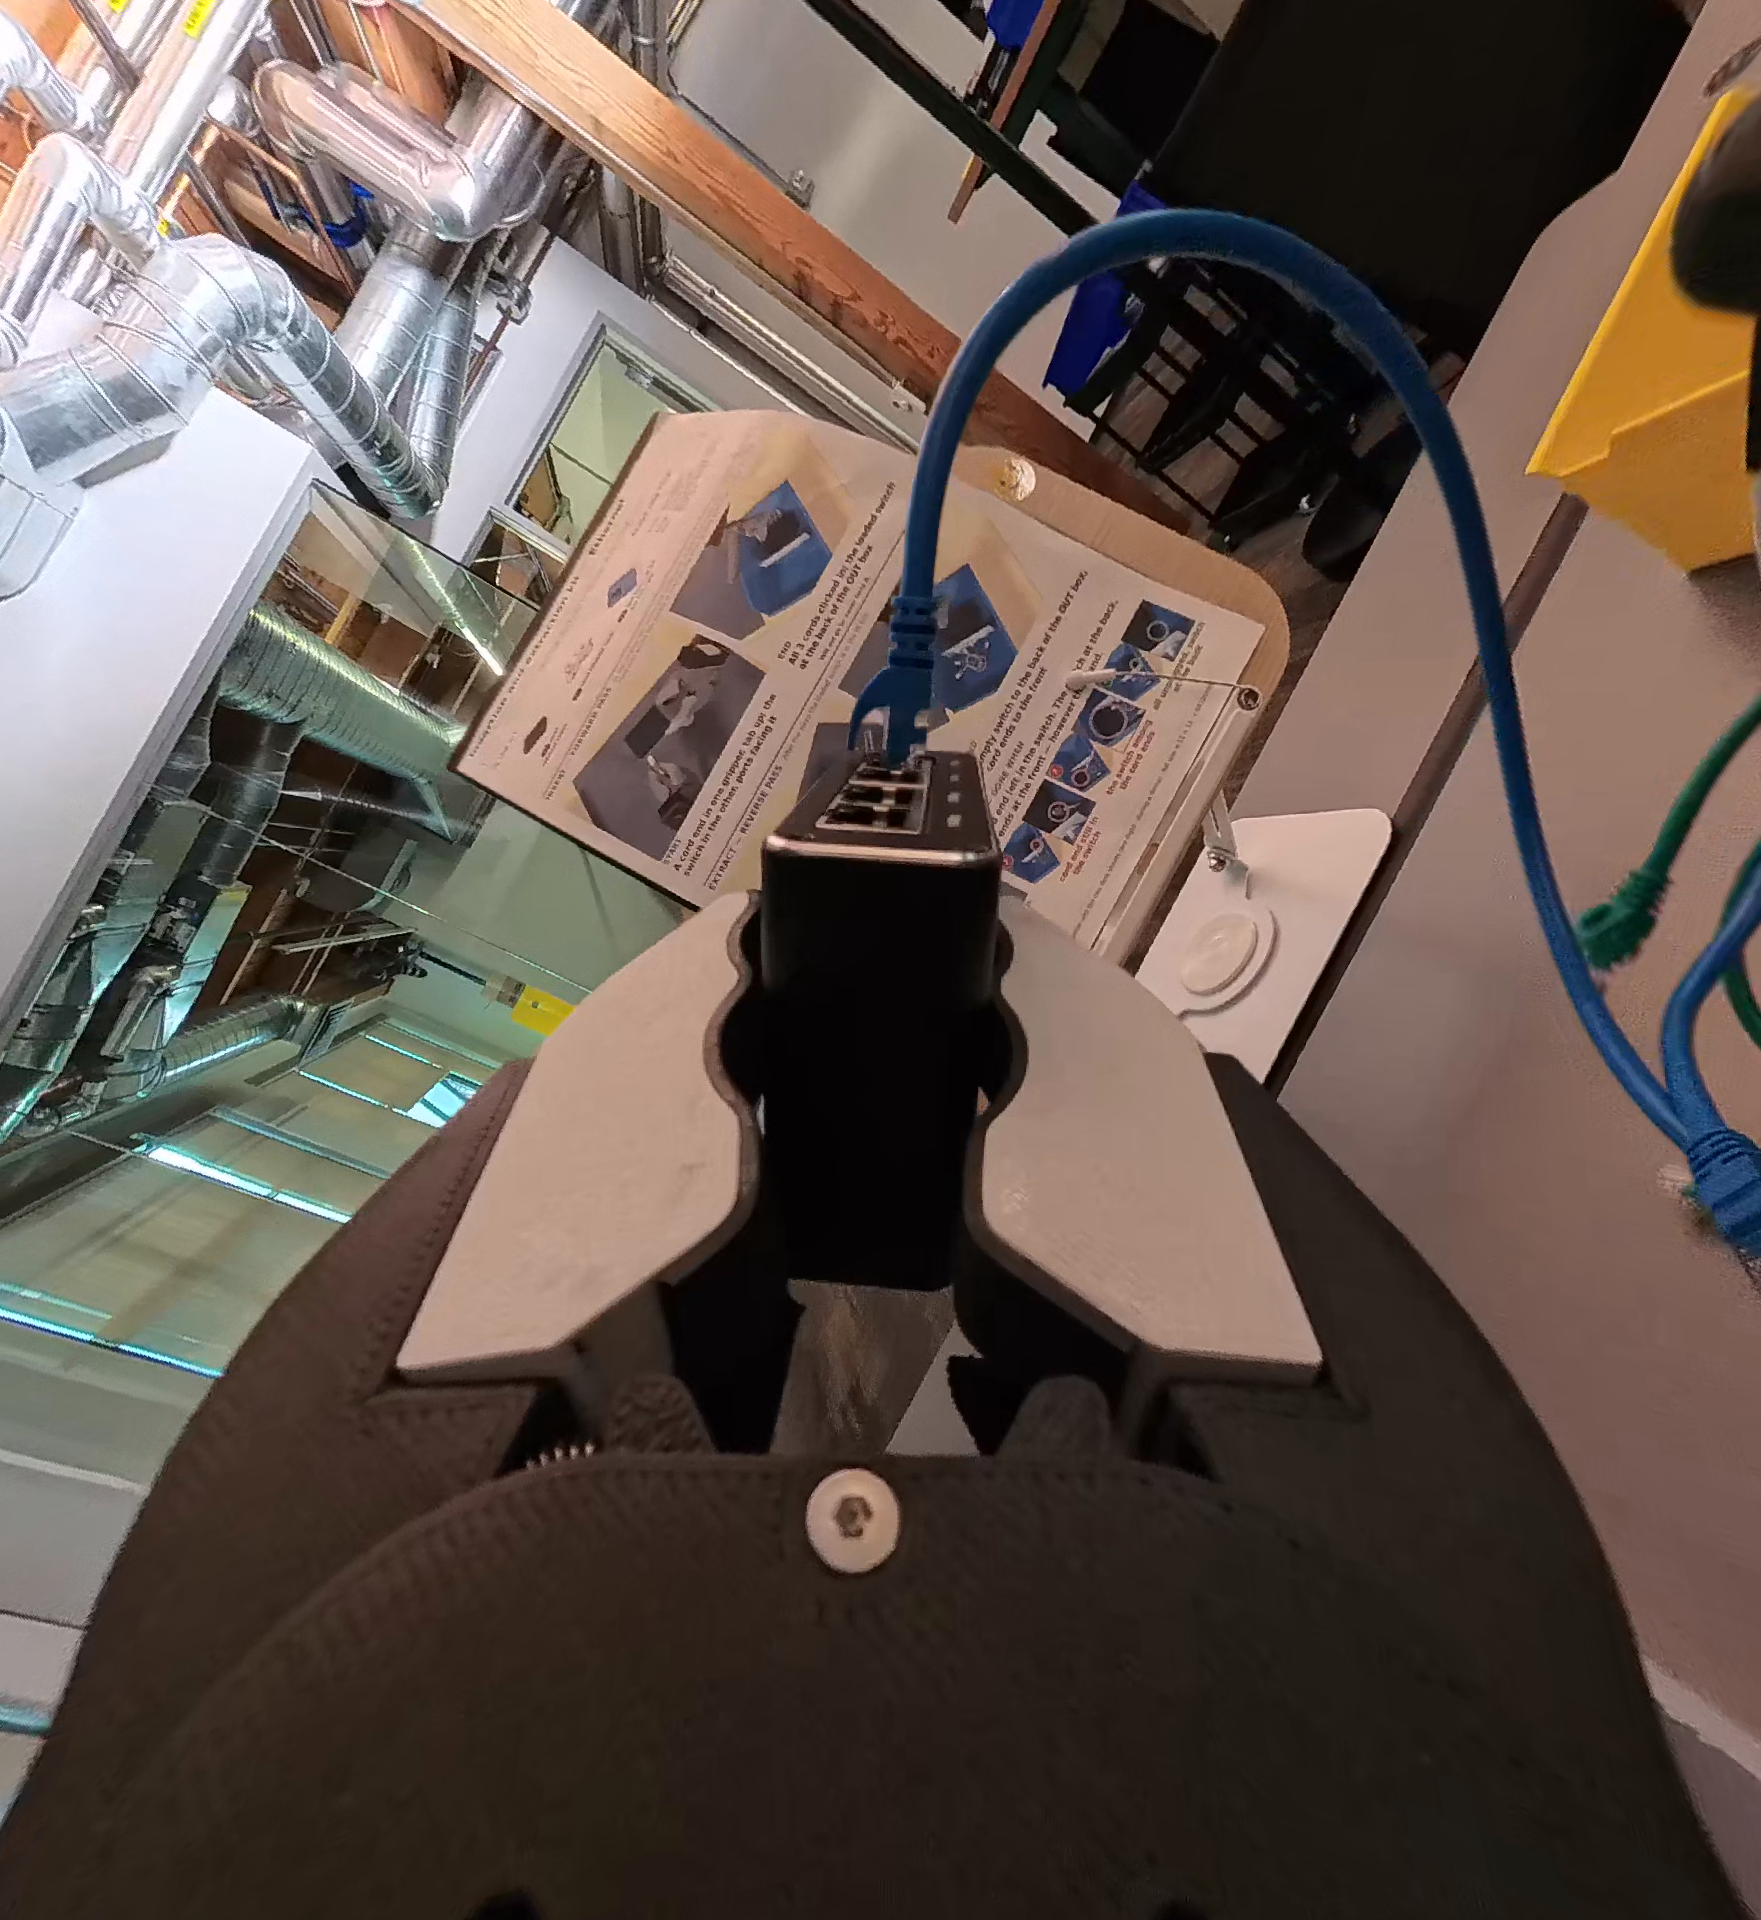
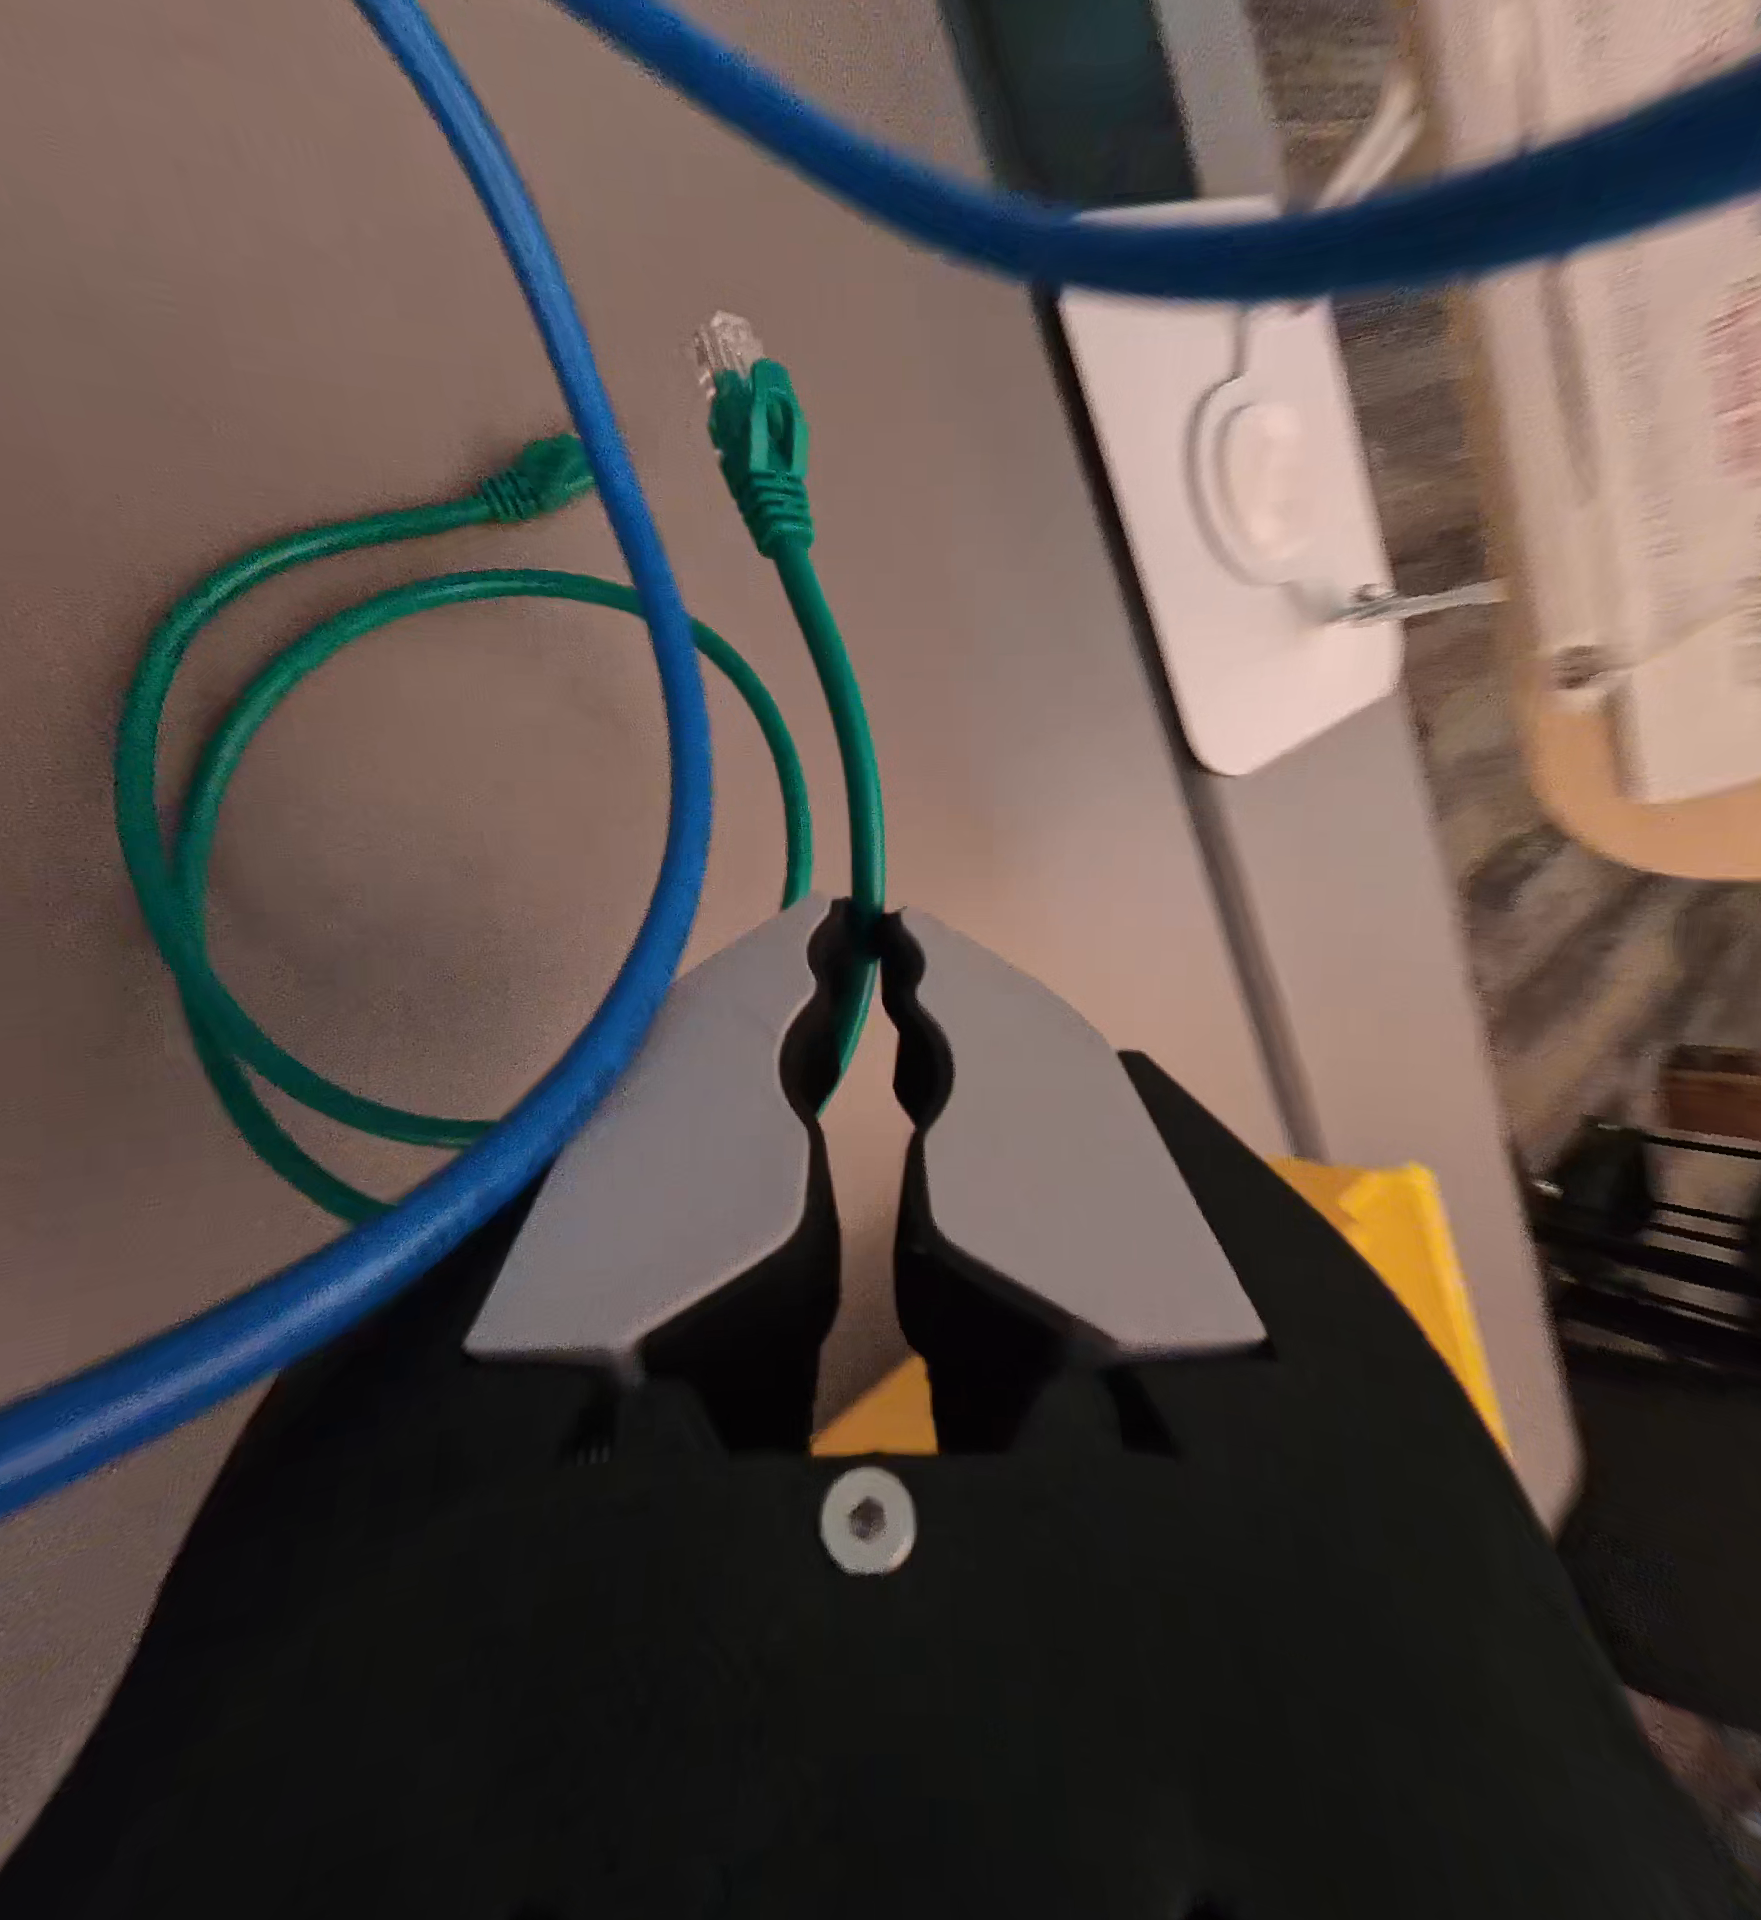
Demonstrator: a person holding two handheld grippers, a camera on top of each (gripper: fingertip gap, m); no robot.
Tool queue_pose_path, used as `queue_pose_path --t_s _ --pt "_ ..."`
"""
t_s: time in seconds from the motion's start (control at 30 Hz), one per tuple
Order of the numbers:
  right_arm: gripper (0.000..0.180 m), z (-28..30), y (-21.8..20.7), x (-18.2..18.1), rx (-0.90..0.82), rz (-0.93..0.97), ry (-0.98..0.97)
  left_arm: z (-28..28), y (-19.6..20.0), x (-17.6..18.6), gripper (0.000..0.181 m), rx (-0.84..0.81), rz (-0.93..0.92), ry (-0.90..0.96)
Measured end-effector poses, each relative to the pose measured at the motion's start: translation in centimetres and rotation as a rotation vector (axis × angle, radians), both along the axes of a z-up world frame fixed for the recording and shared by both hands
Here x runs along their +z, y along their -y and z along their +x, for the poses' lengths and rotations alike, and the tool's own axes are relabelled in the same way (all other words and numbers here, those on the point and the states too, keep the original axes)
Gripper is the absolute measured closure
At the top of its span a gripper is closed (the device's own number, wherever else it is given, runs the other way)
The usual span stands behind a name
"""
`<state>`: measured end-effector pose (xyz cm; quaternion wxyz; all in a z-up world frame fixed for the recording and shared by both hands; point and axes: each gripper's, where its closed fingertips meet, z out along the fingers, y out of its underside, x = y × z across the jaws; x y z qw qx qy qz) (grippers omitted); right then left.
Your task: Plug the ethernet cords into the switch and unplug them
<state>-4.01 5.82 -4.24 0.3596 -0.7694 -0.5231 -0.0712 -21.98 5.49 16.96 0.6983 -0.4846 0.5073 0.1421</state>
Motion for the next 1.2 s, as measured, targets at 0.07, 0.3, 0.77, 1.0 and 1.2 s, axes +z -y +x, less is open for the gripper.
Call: queue_pose_path --t_s 0.07,0.3,0.77,1.0,1.2 --pt "0.174 0.9 0.8 2.8 -0.01 0.061 0.044 0.0 0.3 0.2 0.144 -0.008 0.002 0.009" --pt "0.173 8.1 2.4 12.3 -0.153 0.207 0.198 -0.7 1.4 1.2 0.144 -0.028 0.016 0.048" --pt "0.173 21.3 5.7 27.1 -0.404 0.427 0.172 0.0 2.1 1.4 0.144 -0.058 0.018 0.05" --pt "0.173 25.5 6.7 32.2 -0.513 0.489 0.124 0.3 2.1 1.3 0.144 -0.063 0.015 0.044" --pt "0.173 28.3 6.4 31.5 -0.579 0.458 0.171 0.7 2.2 1.1 0.144 -0.067 0.013 0.033"
